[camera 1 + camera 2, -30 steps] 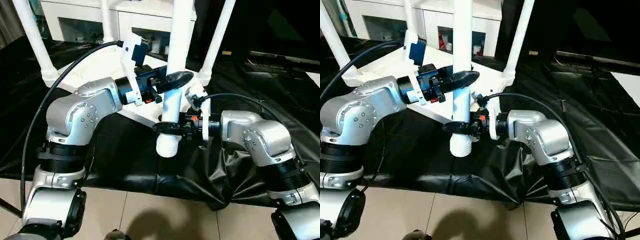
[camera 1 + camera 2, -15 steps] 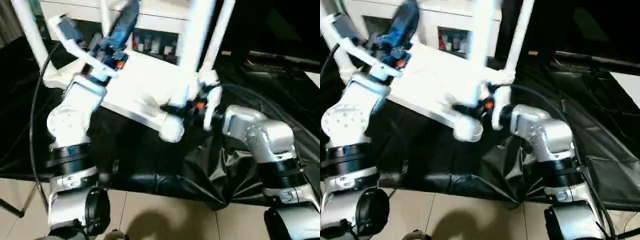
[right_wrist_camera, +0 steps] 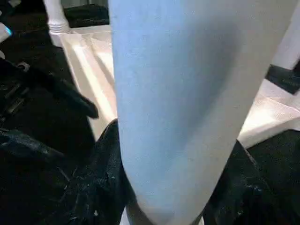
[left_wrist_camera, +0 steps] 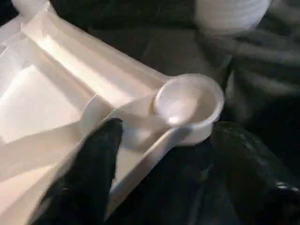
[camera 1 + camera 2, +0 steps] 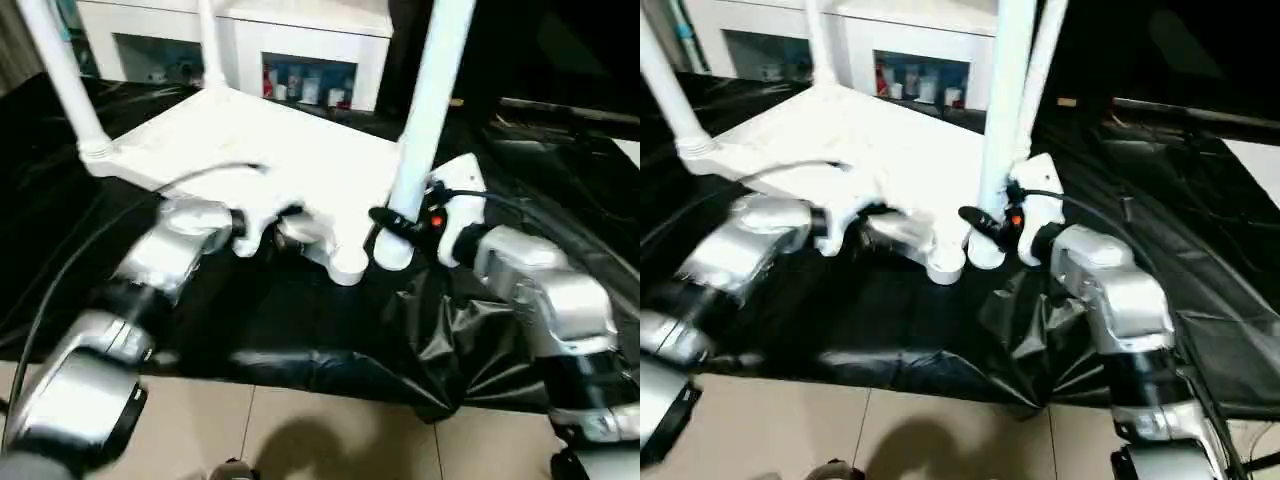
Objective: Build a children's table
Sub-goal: Insert table leg to table base
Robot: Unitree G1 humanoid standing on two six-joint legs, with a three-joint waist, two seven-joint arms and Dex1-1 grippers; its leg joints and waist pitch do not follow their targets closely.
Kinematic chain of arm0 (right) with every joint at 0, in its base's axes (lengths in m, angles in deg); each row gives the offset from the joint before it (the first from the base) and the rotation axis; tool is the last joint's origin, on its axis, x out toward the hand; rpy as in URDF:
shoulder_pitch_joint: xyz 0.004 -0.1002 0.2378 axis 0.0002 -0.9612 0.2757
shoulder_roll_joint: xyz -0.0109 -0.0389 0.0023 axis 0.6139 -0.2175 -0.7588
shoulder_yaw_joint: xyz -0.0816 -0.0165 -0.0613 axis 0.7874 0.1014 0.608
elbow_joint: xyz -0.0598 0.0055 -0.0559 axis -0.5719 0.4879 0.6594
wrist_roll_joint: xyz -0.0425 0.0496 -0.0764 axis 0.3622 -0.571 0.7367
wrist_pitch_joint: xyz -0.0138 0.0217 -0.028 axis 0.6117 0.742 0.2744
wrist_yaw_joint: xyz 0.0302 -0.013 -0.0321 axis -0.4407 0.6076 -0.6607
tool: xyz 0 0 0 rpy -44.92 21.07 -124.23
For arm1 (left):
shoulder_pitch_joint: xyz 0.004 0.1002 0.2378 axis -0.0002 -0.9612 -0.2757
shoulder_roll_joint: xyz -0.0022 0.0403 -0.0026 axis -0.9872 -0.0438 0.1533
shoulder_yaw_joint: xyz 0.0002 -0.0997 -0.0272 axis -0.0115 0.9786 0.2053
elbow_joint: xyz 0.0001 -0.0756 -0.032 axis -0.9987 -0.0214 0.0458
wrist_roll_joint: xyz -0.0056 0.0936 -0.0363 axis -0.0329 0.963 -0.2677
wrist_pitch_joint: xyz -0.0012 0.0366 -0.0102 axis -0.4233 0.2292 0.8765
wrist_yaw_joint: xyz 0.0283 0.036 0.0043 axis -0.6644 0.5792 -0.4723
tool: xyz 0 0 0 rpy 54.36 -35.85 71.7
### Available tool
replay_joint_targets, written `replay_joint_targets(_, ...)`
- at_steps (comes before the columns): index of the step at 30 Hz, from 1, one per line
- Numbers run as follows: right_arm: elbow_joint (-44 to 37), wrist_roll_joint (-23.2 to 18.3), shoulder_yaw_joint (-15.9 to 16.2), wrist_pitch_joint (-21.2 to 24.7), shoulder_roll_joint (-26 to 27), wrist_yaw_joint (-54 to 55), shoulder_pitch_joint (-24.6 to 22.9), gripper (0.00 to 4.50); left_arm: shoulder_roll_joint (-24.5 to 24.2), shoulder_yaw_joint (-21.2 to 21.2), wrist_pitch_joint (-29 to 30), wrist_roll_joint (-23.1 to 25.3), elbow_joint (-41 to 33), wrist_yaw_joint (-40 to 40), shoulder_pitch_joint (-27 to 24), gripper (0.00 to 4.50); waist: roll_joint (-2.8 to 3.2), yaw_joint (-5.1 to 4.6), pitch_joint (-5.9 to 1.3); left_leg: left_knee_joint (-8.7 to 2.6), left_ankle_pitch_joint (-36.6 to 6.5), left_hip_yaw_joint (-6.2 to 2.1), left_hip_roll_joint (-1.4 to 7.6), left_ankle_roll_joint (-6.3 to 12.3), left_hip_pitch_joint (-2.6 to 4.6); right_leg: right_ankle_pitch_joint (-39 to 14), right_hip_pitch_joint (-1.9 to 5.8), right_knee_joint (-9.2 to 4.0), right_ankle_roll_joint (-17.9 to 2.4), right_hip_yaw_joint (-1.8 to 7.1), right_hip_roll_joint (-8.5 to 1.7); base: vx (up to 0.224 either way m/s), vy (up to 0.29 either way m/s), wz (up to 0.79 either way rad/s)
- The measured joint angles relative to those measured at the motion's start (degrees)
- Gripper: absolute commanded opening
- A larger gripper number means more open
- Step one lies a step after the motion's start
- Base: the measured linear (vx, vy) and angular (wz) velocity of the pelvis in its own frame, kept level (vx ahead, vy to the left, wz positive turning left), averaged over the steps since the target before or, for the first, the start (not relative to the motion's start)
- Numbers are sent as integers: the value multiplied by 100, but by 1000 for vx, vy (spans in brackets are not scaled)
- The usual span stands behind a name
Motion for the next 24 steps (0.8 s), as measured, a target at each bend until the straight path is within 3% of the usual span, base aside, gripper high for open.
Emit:
replay_joint_targets(3, -222, -37, -20, 98, -80, 55, -235, 184, 144, -204, -645, 613, 964, -272, 414, 376, 16, -34, -2, -1, 0, 1, -1, 0, 15, 2, 14, -1, -1, 3, -2, 0, 0, 0)
replay_joint_targets(6, -473, -79, -35, 250, -134, 77, -413, 184, 261, -412, -878, 937, 1493, -576, 627, 385, 26, -77, -1, -1, 0, 1, -1, 1, 18, 8, 15, 1, -9, 3, -2, 0, 0, 0)
replay_joint_targets(23, -1705, -369, -306, 1285, -521, 196, -961, 184, 690, -538, -1075, 1477, 2812, -928, 1012, 389, 27, -115, -2, 2, -2, 4, 1, 4, 22, 11, 16, 0, -15, 6, -2, 0, 0, 0)
replay_joint_targets(24, -1710, -372, -307, 1300, -521, 197, -970, 184, 701, -541, -1068, 1477, 2832, -839, 1012, 371, 27, -115, -1, 2, -2, 4, 1, 4, 21, 11, 16, 0, -15, 5, -2, 0, 0, 0)
